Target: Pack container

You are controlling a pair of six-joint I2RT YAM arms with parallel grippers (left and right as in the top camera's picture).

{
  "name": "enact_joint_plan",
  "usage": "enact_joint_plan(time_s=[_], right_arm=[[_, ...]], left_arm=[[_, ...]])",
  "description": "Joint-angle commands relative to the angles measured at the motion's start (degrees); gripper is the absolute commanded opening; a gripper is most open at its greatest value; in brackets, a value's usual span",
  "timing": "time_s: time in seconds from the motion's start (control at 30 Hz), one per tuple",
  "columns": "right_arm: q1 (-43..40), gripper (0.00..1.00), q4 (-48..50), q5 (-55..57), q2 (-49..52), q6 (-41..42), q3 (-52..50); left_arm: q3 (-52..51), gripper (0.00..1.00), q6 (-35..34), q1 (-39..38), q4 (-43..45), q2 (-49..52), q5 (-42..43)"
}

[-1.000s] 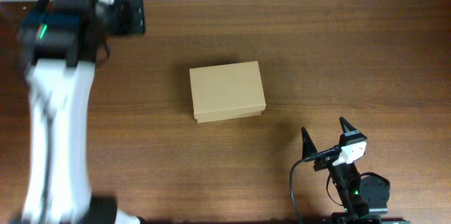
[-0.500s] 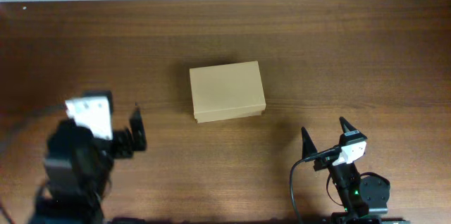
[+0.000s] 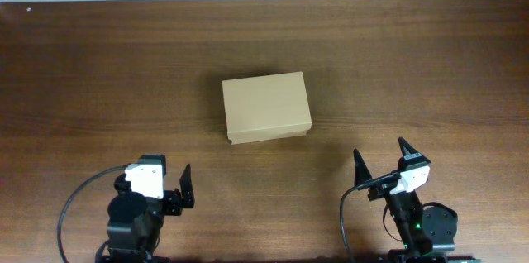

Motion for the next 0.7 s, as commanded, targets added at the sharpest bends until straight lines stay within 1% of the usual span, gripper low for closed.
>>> enact_joint_plan(time_s=[0.0, 0.1, 0.33, 0.53, 0.67], right_arm=[[0.2, 0.99, 0.0, -0.3, -0.3, 0.3, -0.5], [0.2, 0.99, 0.0, -0.3, -0.3, 0.3, -0.5], [0.2, 0.99, 0.0, -0.3, -0.3, 0.3, -0.5], [0.2, 0.99, 0.0, -0.3, -0.3, 0.3, -0.5], [0.2, 0.99, 0.0, -0.3, -0.3, 0.3, -0.5]], left_arm=[[-3.3, 0.99, -0.3, 0.2, 0.3, -3.5, -1.3], [-5.5, 0.99, -0.3, 0.6, 0.3, -6.5, -2.1], [-8.0, 1.0, -0.3, 6.6, 0.3, -11.5, -2.0], [-9.1, 0.99, -0.3, 7.0, 0.3, -14.4, -3.5], [-9.4, 1.0, -0.3, 7.0, 0.2, -14.5, -3.5]])
